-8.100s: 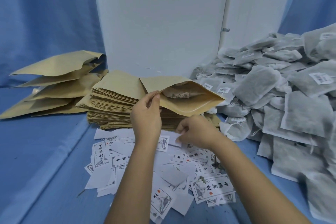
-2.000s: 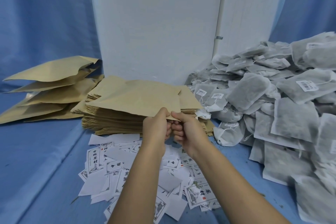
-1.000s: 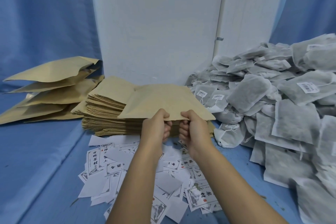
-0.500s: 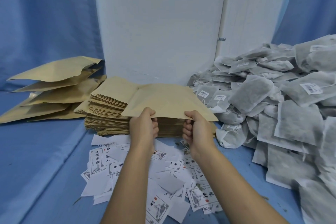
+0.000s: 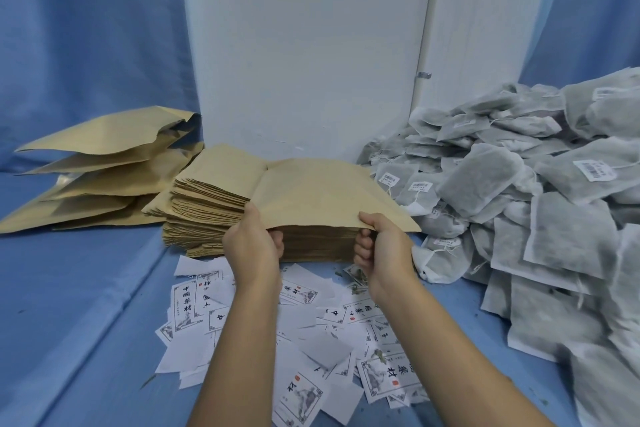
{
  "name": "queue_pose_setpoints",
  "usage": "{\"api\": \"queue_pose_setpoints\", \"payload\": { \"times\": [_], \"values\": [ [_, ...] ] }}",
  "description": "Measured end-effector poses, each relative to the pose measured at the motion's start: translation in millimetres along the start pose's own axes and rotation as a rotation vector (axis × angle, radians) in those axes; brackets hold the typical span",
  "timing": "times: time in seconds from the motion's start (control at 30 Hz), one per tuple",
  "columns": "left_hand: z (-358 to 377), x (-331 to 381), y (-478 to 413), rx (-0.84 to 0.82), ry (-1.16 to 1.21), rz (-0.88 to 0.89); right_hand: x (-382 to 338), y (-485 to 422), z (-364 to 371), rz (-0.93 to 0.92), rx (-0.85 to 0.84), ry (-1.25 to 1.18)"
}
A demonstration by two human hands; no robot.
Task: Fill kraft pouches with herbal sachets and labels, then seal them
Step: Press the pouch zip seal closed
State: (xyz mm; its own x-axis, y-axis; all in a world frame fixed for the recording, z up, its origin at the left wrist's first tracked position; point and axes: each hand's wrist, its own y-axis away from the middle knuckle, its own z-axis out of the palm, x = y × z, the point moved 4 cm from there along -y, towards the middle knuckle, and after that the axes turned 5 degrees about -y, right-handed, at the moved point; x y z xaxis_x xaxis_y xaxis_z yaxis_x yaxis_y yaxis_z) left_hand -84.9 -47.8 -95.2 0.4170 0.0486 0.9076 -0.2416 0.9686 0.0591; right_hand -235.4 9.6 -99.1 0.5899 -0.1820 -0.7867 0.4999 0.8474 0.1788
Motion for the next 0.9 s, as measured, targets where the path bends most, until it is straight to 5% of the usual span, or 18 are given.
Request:
{"api": "queue_pose_setpoints", "payload": {
  "times": [0.23, 0.43, 0.6, 0.9],
  "values": [
    [8.4, 3.4, 11.5, -0.056, 0.236, -0.005, 9.9, 9.8, 15.1, 0.086, -0.106, 0.016],
    [22.8, -1.3, 9.4, -0.119, 0.173, -0.16, 21.4, 14.9, 20.5, 0.089, -0.114, 0.056],
    [5.6, 21.9, -16.9, -0.132, 0.112, -0.083, 12.1, 10.8, 22.2, 0.106, -0.185, -0.085],
    [-29.2, 109.8, -82.4, -0.228, 0.454, 0.034, 22.2, -18.8, 168.1, 0.054, -0.366, 0.035]
  ]
}}
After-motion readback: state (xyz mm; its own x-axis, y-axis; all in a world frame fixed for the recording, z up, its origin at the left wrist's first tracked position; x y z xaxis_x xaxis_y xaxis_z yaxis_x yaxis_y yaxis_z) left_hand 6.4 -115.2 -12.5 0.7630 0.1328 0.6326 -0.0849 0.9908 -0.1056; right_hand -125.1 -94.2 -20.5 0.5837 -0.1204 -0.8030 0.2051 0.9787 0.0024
